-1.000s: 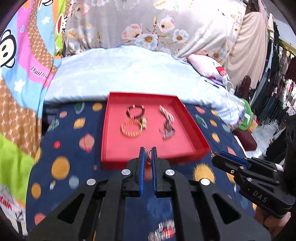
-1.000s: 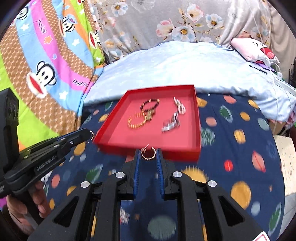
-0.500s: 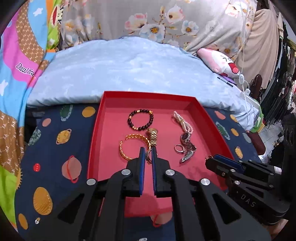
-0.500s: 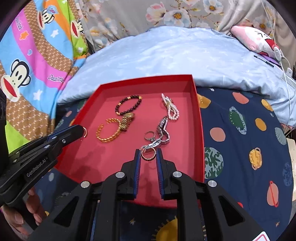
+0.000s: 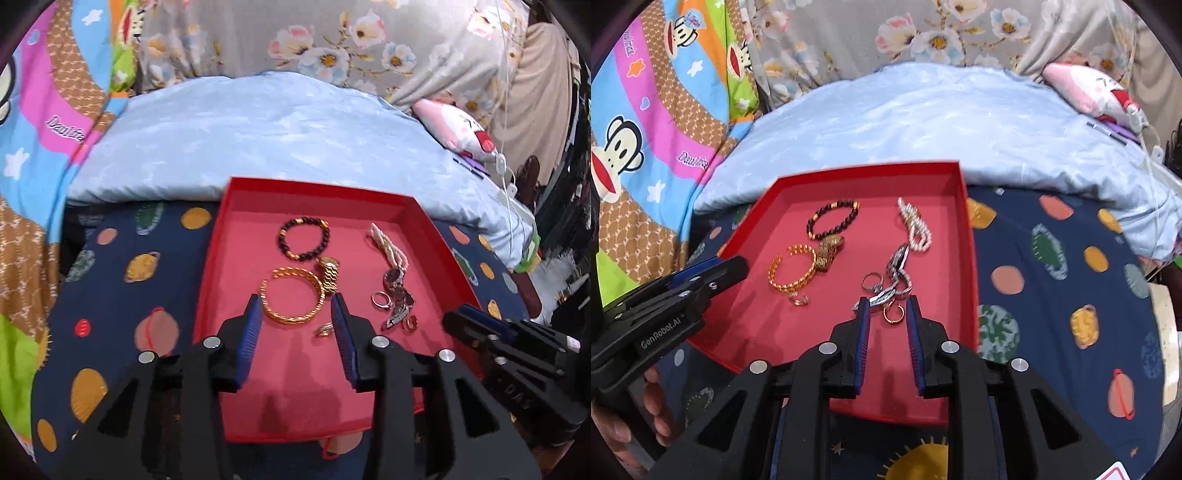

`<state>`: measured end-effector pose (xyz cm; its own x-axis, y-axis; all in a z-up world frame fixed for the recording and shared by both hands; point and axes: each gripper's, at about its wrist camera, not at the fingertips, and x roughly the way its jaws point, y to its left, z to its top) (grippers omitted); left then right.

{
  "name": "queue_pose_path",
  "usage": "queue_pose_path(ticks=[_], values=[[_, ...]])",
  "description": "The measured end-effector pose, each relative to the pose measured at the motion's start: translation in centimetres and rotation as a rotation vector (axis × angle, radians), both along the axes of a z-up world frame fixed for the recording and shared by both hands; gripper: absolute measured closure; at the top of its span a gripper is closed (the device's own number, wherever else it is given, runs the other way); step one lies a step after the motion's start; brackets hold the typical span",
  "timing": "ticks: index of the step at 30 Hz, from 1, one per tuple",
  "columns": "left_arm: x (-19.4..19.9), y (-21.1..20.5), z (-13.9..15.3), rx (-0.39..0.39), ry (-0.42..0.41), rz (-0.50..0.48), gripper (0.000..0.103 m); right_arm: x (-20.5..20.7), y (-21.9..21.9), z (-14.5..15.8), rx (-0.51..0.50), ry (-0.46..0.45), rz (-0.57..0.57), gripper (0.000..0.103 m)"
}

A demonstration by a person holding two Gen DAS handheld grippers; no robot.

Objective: Organize jewelry
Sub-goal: 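Withdraw both tools from the tray back over the remaining earrings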

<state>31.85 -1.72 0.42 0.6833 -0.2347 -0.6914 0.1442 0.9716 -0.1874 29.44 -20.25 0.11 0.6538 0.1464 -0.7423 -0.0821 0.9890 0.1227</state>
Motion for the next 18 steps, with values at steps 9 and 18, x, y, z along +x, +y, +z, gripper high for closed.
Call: queue_pose_path(ticks=[9,18], values=[[-4.6,3.5,2.8,0.011,-0.031,0.071,0.058,-5.3,-1.6,3.0,0.024,-0.045,-0.020,0.076],[-10.5,4.8,3.7,0.005,-0.031,0.079,0.049,-12.6,-1.9,3.2,0.039,-0.032,-0.038,0.074]])
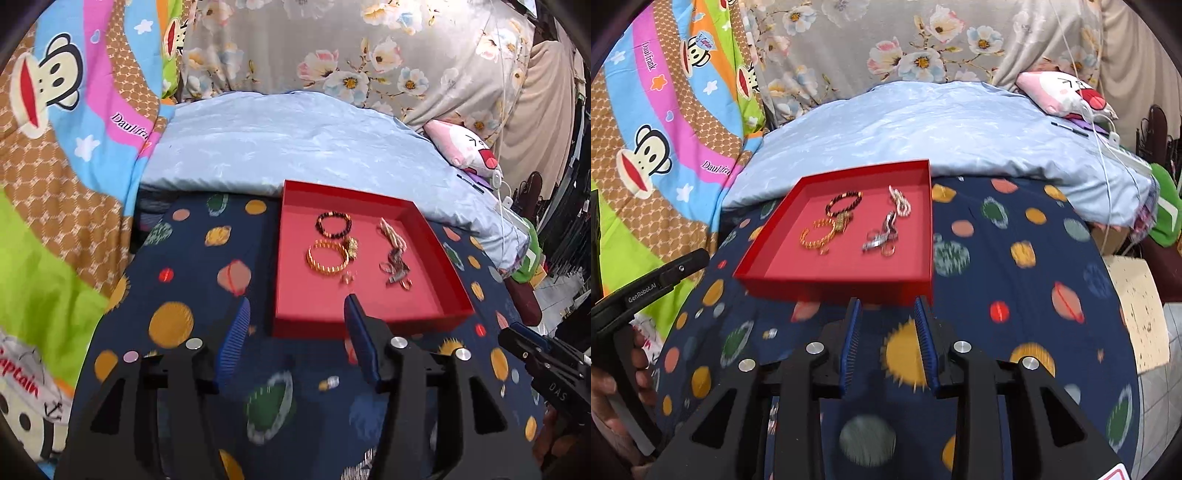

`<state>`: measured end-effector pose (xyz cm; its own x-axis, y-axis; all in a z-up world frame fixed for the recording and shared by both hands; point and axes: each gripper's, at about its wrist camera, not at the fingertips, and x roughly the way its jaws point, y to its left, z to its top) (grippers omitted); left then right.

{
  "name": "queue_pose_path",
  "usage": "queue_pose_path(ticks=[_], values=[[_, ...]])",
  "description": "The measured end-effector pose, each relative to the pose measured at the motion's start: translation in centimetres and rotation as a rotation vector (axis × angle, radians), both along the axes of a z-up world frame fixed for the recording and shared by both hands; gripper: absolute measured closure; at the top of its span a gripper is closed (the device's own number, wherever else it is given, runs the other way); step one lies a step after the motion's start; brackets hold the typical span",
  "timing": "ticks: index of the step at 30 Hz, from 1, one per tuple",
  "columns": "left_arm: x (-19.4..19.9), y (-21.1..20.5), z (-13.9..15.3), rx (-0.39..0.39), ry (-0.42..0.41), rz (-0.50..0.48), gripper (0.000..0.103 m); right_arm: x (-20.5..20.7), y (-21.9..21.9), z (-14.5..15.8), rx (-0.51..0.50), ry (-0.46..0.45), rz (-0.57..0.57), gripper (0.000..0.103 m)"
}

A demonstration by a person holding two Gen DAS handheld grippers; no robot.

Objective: Organize jewelry
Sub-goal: 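Withdraw both tools from the tray back over the remaining earrings, then grasp the filigree heart earring with the right tool while the left tool grasps the red-stone earring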

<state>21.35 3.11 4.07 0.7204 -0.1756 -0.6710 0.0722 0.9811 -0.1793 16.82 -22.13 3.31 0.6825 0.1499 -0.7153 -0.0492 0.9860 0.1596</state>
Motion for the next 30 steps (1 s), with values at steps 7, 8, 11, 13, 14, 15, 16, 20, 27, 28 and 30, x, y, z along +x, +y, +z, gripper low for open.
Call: queue_pose_path(ticks=[7,8,11,13,14,15,16,20,27,28,30], values=[[-4.5,-0.9,-1.8,0.019,0.050,-0.038,0.047,-4.1,0.9,-1.5,0.031,0.049,0.019,0.074],[-5.1,-0.9,-2.1,0.017,0.058,-0.042,0.047,-4.6,0.9,-1.6,0.034,0.054,0.020,0.074],[-6.6,-1.0,-3.1,0.014,0.085,-0.046,0.047,-6.0,1.3,-2.2,0.047,0.073,0.026,0.074],[-7.5,-1.0,-3.6,0.014,0.102,-0.047,0.047,-6.8,1.5,-2.7,0.050,0.085,0.030,0.074],[-7.8,-1.0,-3.8,0.014,0.108,-0.049,0.047,-7.2,1.7,-2.9,0.051,0.091,0.033,0.074],[-8.1,-0.9,-4.0,0.016,0.114,-0.048,0.047,-7.4,1.8,-3.0,0.050,0.094,0.035,0.074],[-8.6,-0.9,-4.4,0.022,0.121,-0.045,0.047,-7.7,2.0,-3.2,0.047,0.100,0.038,0.074],[-9.6,-0.8,-5.6,0.035,0.154,-0.040,0.047,-8.5,3.2,-4.2,0.054,0.126,0.062,0.073],[-11.1,-0.7,-7.3,0.036,0.202,-0.057,0.047,-8.2,6.0,-5.8,0.065,0.160,0.117,0.073],[-11.3,-0.7,-7.5,0.033,0.207,-0.061,0.047,-8.2,6.3,-6.0,0.063,0.163,0.123,0.073],[-11.6,-0.7,-7.7,0.034,0.213,-0.067,0.047,-7.9,7.1,-6.4,0.061,0.169,0.133,0.073]])
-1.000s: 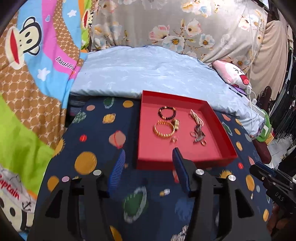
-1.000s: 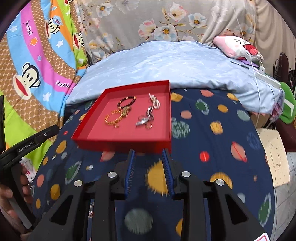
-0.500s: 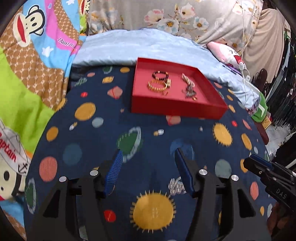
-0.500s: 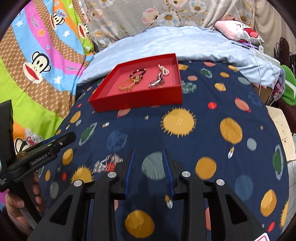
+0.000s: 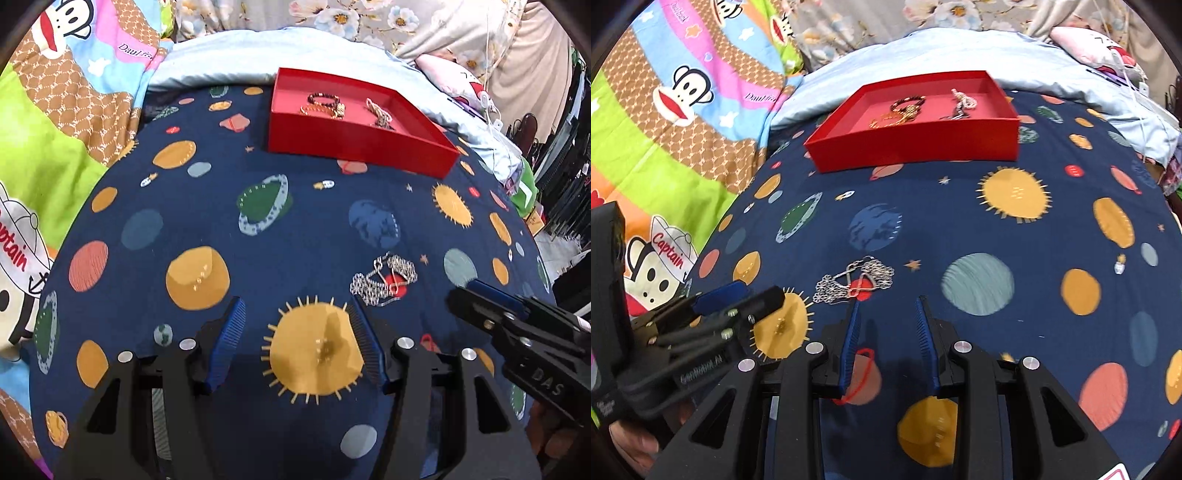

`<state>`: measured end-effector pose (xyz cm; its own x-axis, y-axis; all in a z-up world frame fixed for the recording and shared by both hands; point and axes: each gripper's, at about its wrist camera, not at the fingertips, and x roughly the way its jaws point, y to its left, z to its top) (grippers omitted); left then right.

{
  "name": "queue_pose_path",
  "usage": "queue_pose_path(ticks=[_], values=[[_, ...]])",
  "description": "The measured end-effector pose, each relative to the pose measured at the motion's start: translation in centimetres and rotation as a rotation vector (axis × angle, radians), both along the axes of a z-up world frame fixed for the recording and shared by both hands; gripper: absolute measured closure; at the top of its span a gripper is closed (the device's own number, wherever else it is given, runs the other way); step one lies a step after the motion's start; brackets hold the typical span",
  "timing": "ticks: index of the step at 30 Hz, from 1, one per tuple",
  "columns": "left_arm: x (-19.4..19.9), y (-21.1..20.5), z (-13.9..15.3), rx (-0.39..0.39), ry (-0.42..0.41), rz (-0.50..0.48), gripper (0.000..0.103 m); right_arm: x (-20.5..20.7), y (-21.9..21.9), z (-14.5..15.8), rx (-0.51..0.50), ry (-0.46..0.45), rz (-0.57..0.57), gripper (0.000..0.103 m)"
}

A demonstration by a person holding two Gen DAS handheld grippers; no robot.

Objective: Organize jewelry
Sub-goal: 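Grasp the filigree heart earring with the right tool while the left tool grasps the red-stone earring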

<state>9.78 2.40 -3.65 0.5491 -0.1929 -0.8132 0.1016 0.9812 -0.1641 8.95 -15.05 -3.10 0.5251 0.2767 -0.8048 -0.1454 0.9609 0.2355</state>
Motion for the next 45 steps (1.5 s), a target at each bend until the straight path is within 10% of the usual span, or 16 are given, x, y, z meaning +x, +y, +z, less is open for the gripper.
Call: queue_pose_path(ticks=[45], values=[[1.1,-2.3,-0.1,-0.017,-0.001,-0.067,0.046,1.4,-0.9,-1.9,-0.119,0.004,-0.015,0.087]])
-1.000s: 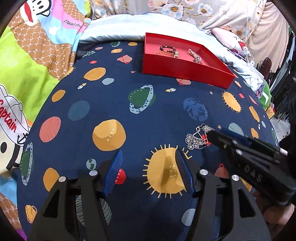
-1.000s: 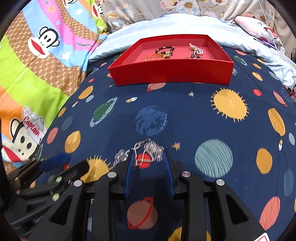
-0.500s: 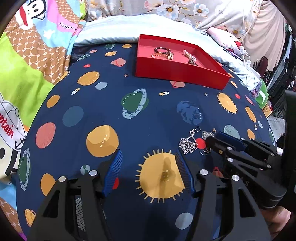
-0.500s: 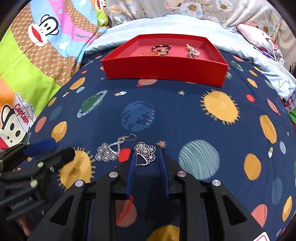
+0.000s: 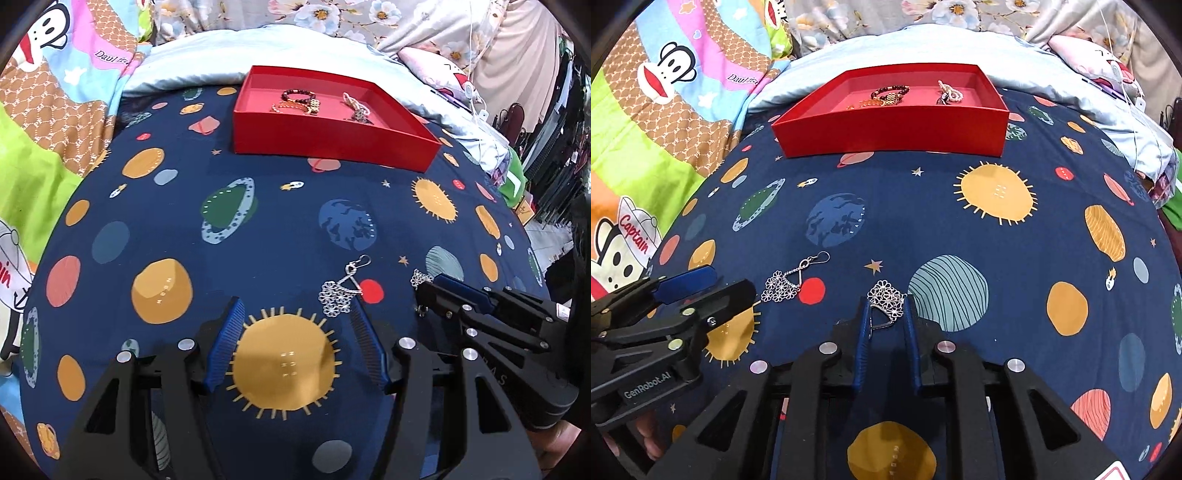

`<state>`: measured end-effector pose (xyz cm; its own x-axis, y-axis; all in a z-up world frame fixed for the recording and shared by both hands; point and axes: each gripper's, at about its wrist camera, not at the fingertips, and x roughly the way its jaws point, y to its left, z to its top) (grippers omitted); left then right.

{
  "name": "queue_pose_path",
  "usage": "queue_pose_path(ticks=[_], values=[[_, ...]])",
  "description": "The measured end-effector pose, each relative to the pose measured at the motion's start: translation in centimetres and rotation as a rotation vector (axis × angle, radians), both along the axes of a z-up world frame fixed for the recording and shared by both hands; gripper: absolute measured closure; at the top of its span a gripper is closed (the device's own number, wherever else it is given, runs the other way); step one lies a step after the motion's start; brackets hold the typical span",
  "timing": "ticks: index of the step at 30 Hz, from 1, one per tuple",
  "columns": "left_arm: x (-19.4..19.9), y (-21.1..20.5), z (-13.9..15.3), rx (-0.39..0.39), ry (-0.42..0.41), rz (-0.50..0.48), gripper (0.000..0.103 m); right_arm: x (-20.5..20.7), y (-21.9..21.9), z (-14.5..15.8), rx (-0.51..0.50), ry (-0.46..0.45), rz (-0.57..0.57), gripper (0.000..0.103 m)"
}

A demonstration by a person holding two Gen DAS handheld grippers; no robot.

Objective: Organize jewelry
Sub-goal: 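Grasp the filigree heart earring with the right tool while the left tool grasps the red-stone earring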

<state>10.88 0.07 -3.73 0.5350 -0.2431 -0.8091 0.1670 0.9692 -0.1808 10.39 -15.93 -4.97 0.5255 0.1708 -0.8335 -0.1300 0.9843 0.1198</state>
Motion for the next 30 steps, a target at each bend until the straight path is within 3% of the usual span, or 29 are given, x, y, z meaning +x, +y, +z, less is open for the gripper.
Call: queue_pose_path(ticks=[2,5,10,16,19,21,23,30], values=[[0.1,-0.3,-0.1,-0.006,0.004,-0.008,0.046,-0.1,-0.2,0.0,0.007,0.001,-0.005,0.087],[0.2,-0.8,-0.4,-0.010,0.012,-0.021,0.046,-0.2,-0.9,0.2,0.025,0.001,-0.018,0.103],[0.5,-1.9,-1.0,-0.032,0.031,-0.050,0.045,-0.3,-1.9,0.0,0.044,0.013,-0.033,0.103],[1.0,-3.1,-1.2,-0.014,-0.012,-0.069,0.046,-1.3,-2.2,0.7,0.094,0.011,-0.026,0.099],[1.3,-3.3,-1.2,-0.016,-0.021,-0.088,0.063,-2.0,-1.6,1.0,0.095,0.008,0.005,0.098],[1.5,-3.3,-1.3,-0.027,-0.020,-0.095,0.088,-2.4,-1.2,1.1,0.098,0.009,0.025,0.098],[1.7,-3.2,-1.4,-0.052,-0.009,-0.102,0.098,-2.6,-0.8,1.1,0.097,0.009,0.036,0.098],[1.1,-3.0,-0.9,-0.074,-0.012,-0.107,0.103,-2.7,-0.4,1.2,0.110,0.011,0.054,0.097]])
